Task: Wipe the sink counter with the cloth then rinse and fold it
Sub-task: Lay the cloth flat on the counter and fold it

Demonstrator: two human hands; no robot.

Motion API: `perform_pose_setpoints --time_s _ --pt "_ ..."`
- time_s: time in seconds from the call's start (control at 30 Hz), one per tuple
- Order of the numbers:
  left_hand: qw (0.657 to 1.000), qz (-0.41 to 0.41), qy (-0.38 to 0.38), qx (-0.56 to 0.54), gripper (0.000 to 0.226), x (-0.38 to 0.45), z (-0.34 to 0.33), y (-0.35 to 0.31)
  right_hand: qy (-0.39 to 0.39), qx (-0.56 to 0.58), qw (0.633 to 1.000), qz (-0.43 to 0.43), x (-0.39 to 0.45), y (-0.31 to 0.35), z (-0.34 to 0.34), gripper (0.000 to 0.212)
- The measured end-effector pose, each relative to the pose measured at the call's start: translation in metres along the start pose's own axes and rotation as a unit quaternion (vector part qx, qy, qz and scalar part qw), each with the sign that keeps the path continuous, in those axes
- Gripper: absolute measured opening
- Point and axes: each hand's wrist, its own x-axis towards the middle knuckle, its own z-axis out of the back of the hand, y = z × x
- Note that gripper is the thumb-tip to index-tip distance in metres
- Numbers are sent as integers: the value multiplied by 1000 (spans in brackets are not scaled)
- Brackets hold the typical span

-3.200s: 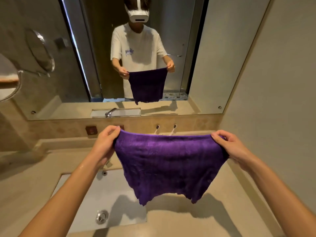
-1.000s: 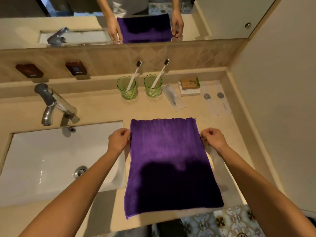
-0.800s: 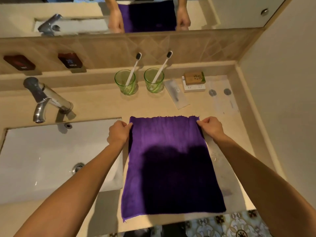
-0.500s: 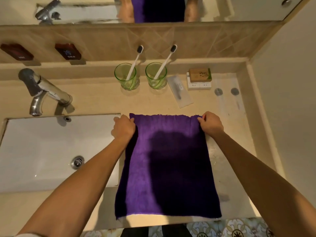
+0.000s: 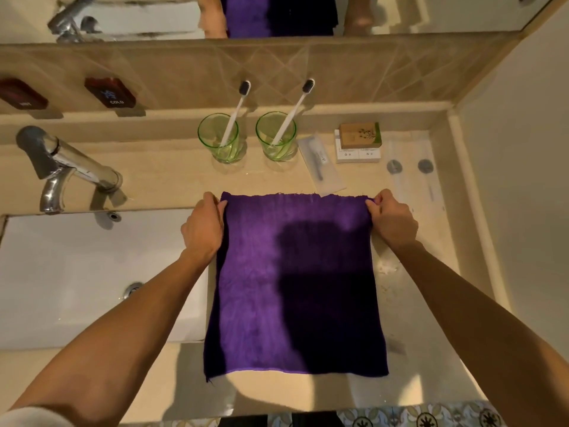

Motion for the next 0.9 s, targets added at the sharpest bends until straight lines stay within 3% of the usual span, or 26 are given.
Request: perform_pose_setpoints --time_s 0.07,0.17,0.27,0.4,0.6,0.77,0.9 --pt "996 57 -14 -64 41 -6 4 0 9 49 998 -46 -7 -3 3 43" --pt "988 89 -4 -127 39 -34 7 7 50 30 997 -56 -39 -13 6 50" --pt "981 91 72 -156 37 -74 2 23 90 23 995 -47 -82 -28 -3 41" --pt "977 123 131 -114 32 -99 -5 37 133 31 988 -72 -110 -37 -13 30" --pt "970 149 151 -117 27 -96 1 29 140 69 984 -80 -109 -29 -12 24" --pt "948 161 130 -243 14 -96 11 30 111 103 985 -87 -113 -25 -4 25" --pt "926 152 135 -318 9 -100 14 38 112 45 992 -44 -121 -24 -3 20"
